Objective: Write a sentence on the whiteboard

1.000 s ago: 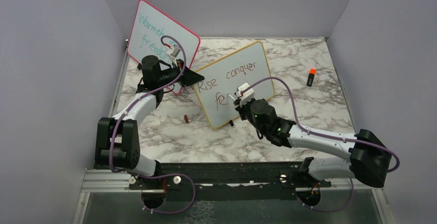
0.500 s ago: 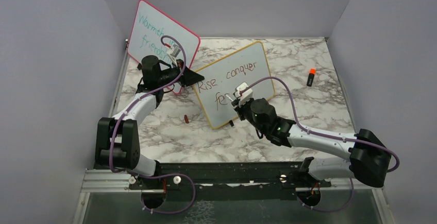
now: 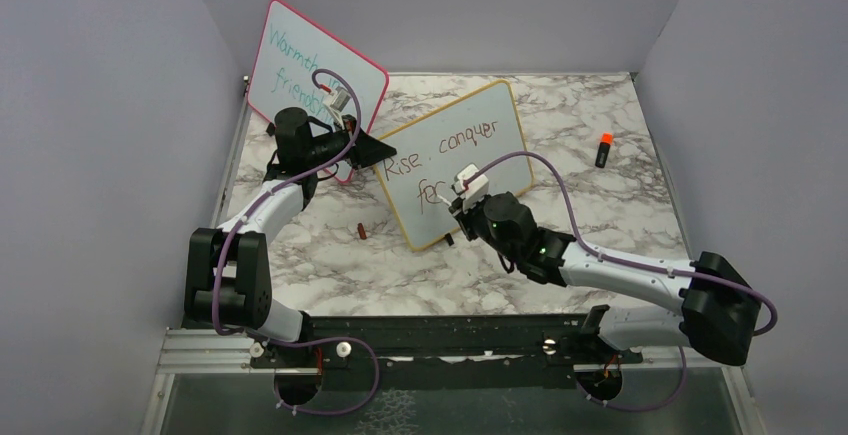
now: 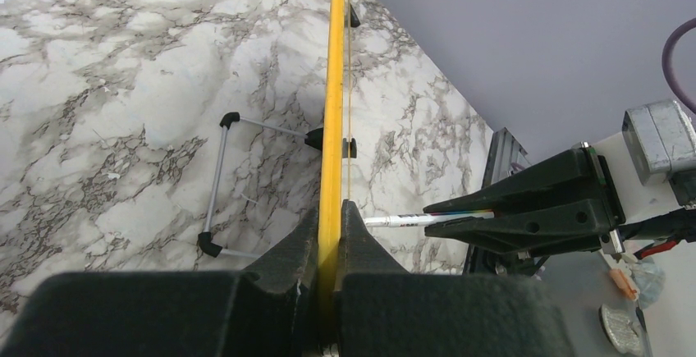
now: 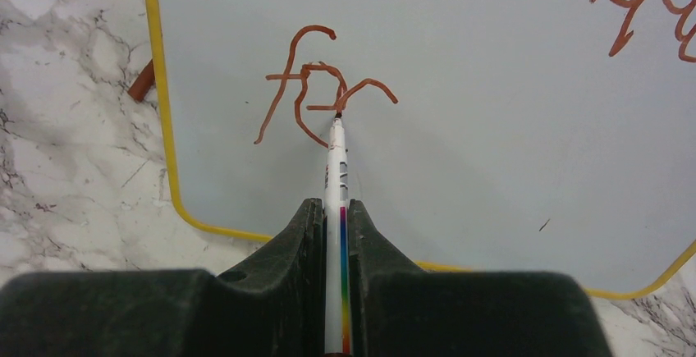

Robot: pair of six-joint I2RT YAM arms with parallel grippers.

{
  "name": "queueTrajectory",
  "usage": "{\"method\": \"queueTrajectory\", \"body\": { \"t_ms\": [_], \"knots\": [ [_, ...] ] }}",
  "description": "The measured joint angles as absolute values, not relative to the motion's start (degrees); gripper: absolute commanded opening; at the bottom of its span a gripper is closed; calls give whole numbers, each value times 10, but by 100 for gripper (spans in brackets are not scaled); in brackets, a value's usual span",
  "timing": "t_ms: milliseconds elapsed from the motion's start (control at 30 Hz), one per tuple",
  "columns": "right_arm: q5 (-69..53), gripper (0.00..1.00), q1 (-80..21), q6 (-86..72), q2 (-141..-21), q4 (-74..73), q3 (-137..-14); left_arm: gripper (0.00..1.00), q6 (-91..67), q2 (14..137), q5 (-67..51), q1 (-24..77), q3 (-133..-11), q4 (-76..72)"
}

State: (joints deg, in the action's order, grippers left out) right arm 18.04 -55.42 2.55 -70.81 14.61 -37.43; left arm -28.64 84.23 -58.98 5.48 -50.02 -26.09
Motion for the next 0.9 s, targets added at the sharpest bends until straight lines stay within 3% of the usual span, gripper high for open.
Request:
{"method": "queueTrajectory", "body": {
  "t_ms": [900],
  "knots": [
    [220, 0, -552, 31, -702, 121, -374, 0, -286, 842, -590, 55, -500, -261]
  ]
}}
